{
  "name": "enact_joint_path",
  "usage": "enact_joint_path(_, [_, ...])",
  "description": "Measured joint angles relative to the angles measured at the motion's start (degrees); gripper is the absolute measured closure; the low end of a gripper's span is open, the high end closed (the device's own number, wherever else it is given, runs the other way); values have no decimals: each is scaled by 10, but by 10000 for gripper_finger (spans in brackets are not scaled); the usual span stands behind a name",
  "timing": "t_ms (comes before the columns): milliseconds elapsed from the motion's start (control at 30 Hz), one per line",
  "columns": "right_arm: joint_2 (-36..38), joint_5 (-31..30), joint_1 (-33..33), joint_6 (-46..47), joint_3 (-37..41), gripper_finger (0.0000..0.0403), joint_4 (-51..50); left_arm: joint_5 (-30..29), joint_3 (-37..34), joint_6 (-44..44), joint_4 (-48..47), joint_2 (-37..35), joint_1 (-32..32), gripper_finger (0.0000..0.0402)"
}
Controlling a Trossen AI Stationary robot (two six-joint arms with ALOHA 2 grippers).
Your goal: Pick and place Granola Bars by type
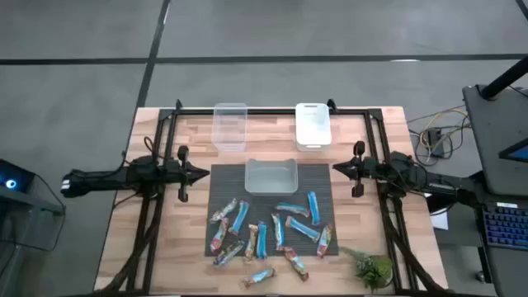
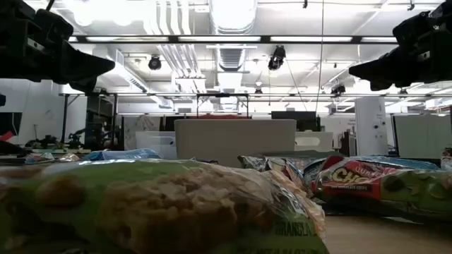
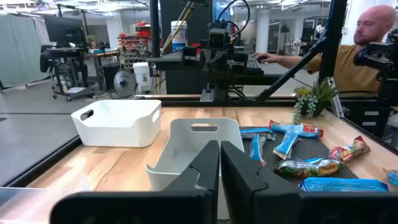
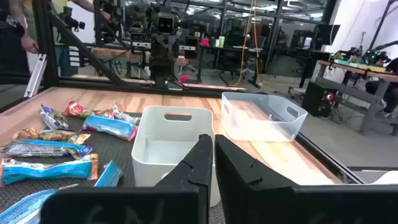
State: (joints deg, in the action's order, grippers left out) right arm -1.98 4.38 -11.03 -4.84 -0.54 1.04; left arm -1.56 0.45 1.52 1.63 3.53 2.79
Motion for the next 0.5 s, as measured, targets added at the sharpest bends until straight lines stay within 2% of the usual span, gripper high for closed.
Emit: enact_joint_path(500, [0, 0, 0, -14, 0, 394, 0, 0, 0, 0, 0, 0, 0, 401])
